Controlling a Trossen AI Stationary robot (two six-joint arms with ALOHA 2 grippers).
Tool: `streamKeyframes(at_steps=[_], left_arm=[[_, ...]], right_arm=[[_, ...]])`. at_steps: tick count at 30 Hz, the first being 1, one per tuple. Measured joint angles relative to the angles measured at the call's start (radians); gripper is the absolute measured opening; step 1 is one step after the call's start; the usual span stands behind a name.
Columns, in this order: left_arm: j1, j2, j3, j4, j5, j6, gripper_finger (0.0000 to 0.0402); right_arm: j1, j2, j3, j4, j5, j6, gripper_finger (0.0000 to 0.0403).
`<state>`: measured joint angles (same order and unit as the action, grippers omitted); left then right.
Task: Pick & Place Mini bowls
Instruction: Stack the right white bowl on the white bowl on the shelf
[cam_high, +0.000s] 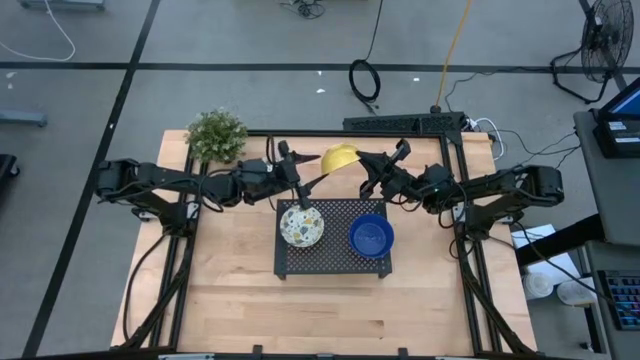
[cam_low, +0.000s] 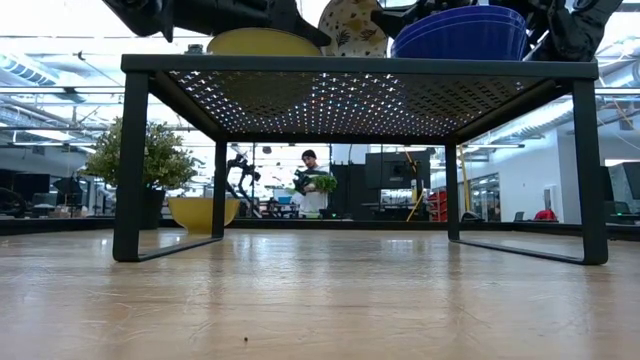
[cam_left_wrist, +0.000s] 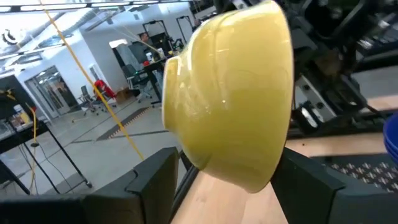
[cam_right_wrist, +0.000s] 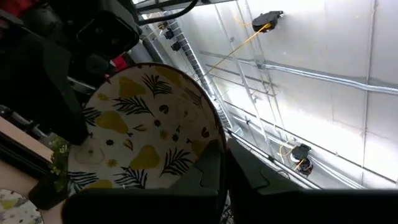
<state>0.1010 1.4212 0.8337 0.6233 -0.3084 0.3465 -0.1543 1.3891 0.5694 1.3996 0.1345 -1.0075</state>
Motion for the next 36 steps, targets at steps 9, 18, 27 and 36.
streamKeyframes(at_steps=[9, 18, 27, 36], left_arm=[[0.013, 0.000, 0.000, 0.037, 0.000, -0.013, 0.0236], [0.019, 0.001, -0.001, 0.083, -0.037, -0.002, 0.0089], [0.012, -0.002, 0.001, 0.088, -0.109, 0.022, 0.0010], [-0.050, -0.051, 0.002, 0.048, -0.281, 0.127, 0.0010]], right_arm=[[0.031, 0.000, 0.000, -0.001, 0.006, 0.028, 0.0000], [0.053, -0.001, 0.002, -0.020, -0.018, 0.057, 0.0001], [0.054, 0.001, -0.003, -0.101, -0.110, 0.110, 0.0008], [0.059, -0.008, -0.003, -0.094, 0.000, 0.129, 0.0009]])
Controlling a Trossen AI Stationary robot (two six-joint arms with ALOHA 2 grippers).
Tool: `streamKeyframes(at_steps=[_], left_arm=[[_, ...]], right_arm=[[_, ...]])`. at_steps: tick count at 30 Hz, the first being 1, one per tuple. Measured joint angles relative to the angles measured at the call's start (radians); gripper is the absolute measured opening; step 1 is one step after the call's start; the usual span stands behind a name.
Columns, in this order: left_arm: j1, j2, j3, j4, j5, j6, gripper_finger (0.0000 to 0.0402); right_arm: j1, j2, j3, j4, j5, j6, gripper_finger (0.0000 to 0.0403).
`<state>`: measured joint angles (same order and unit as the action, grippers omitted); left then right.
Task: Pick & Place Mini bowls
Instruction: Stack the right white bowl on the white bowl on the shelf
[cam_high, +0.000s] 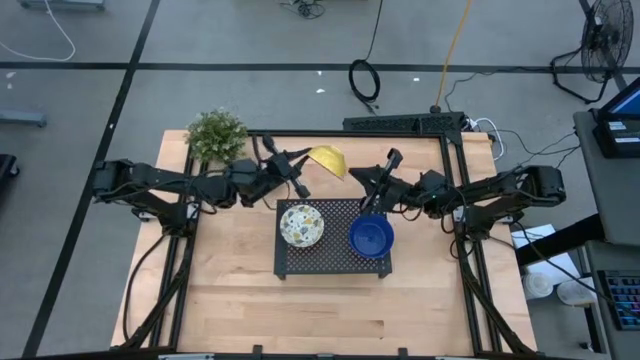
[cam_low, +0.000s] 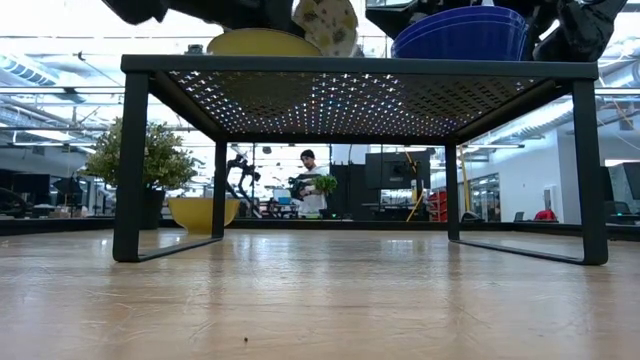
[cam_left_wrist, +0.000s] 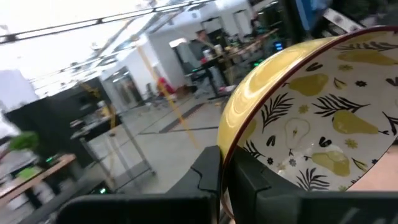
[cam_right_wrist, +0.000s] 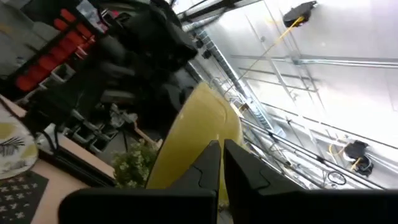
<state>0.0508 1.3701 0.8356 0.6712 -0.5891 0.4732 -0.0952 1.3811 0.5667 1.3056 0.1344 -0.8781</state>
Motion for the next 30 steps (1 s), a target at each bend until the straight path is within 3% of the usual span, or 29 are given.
streamKeyframes(at_steps=[3, 6, 10, 12, 19, 27, 30], left_arm=[[-0.027, -0.052, 0.068, -0.172, -0.090, -0.052, 0.0010], [-0.039, -0.104, 0.219, -0.585, -0.133, -0.163, 0.0010], [-0.026, -0.096, 0.489, -1.139, -0.010, -0.363, 0.0010], [-0.014, -0.073, 0.610, -1.315, 0.099, -0.417, 0.0010], [0.037, -0.002, 0.870, -1.652, 0.462, -0.466, 0.0010], [0.137, 0.191, 1.097, -2.052, 0.521, -0.496, 0.0011], [0.161, 0.274, 1.170, -2.144, 0.593, -0.445, 0.0009]], right_arm=[[0.000, -0.004, 0.000, -0.001, 0.060, 0.000, 0.0008], [-0.001, -0.011, 0.000, 0.011, 0.108, 0.001, 0.0008], [-0.001, -0.021, 0.000, 0.014, 0.188, -0.027, 0.0008], [-0.001, -0.036, 0.000, 0.008, 0.229, -0.030, 0.0008], [-0.003, -0.064, 0.000, -0.003, 0.264, -0.024, 0.0009], [-0.003, -0.065, 0.000, -0.033, 0.337, -0.026, 0.0008], [-0.003, -0.066, 0.000, -0.032, 0.337, -0.026, 0.0008]])
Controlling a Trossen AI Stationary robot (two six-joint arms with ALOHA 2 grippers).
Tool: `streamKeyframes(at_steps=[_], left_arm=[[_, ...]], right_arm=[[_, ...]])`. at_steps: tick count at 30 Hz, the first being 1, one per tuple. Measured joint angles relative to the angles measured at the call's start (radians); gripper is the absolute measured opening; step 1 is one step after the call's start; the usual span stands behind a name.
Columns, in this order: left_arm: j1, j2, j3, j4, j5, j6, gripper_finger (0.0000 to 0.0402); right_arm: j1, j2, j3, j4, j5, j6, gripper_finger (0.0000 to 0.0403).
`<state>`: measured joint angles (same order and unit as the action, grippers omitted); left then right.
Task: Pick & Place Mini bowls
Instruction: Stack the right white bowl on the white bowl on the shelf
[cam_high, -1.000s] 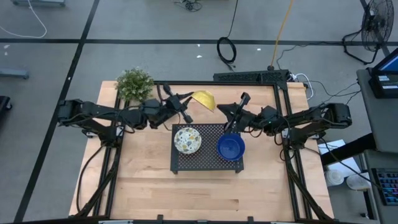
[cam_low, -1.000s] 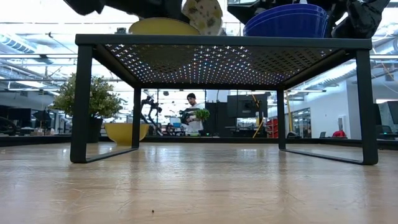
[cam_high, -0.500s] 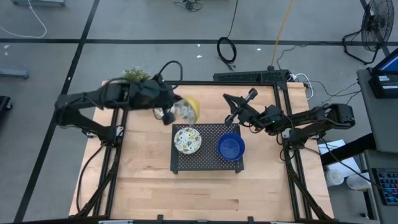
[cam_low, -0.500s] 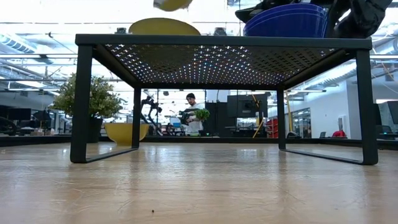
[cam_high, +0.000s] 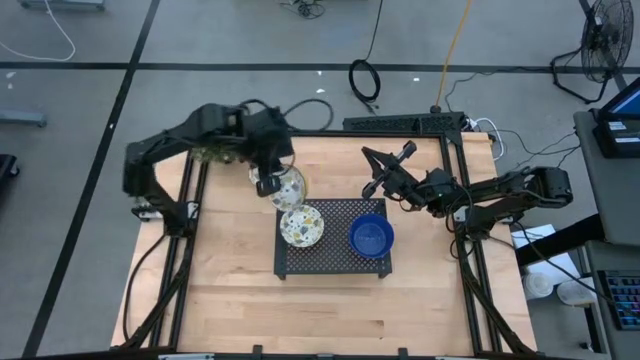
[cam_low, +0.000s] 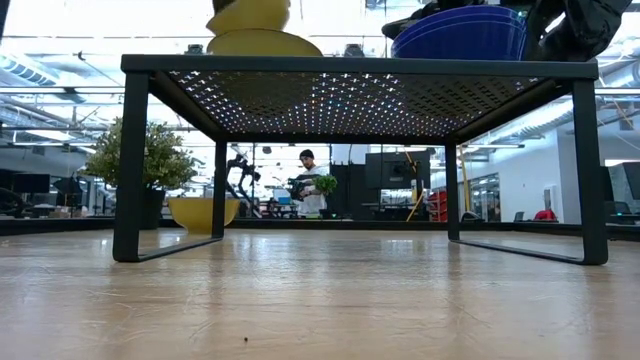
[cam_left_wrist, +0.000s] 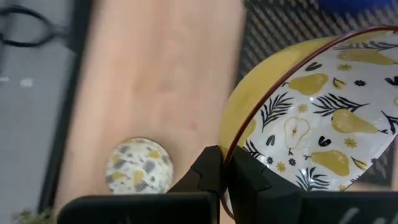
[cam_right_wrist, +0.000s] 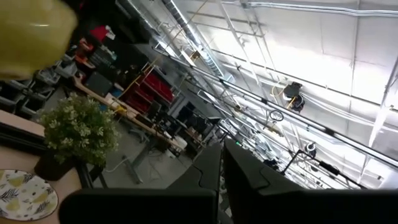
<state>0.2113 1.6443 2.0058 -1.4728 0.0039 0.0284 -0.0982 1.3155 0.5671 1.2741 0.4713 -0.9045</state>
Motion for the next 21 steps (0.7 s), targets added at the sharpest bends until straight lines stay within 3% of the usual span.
streamKeyframes(at_steps=[6, 21], left_arm=[[-0.006, 0.093, 0.048, -0.056, 0.204, 0.150, 0.0009], [-0.039, 0.171, 0.048, -0.007, 0.221, 0.152, 0.0009]], right_arm=[[0.000, 0.000, 0.000, -0.001, 0.000, 0.000, 0.0008], [0.000, 0.000, 0.000, -0.015, 0.002, -0.001, 0.0008]])
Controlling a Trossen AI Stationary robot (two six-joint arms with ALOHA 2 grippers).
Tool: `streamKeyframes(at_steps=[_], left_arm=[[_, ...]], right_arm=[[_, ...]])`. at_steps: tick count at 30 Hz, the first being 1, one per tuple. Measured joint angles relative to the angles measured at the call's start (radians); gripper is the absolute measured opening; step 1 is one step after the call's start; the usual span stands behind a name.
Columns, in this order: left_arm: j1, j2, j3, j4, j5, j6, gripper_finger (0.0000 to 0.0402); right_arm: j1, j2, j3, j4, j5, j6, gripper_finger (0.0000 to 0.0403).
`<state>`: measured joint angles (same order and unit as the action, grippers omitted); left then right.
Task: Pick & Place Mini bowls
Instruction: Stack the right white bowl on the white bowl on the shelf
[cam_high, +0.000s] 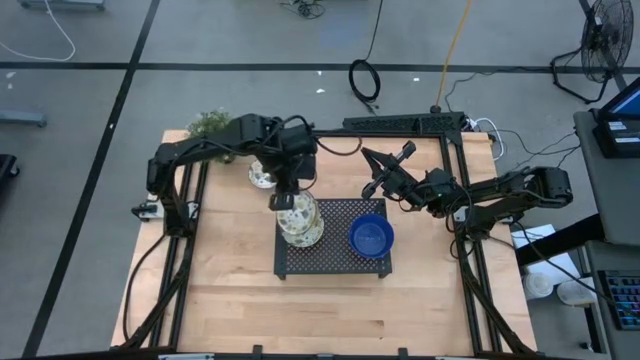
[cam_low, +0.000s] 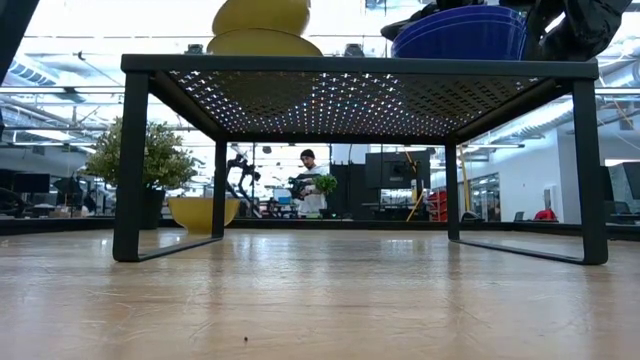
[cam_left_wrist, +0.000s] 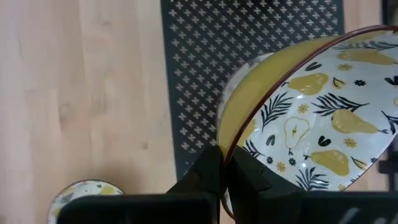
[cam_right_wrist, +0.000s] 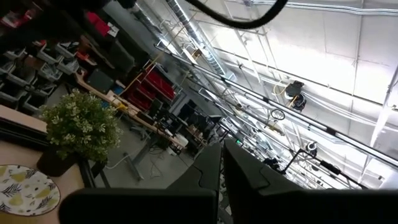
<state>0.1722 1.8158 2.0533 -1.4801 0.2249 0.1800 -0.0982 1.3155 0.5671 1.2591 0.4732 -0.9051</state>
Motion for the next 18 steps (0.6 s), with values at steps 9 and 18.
streamKeyframes(at_steps=[9, 18], left_arm=[[-0.041, 0.030, 0.000, -0.009, -0.007, -0.018, 0.0008], [-0.070, 0.070, 0.000, -0.044, 0.013, -0.005, 0.0009]], right_arm=[[0.000, 0.000, 0.000, 0.000, -0.001, 0.000, 0.0008], [0.000, 0.000, 0.000, 0.000, -0.001, 0.000, 0.0008]])
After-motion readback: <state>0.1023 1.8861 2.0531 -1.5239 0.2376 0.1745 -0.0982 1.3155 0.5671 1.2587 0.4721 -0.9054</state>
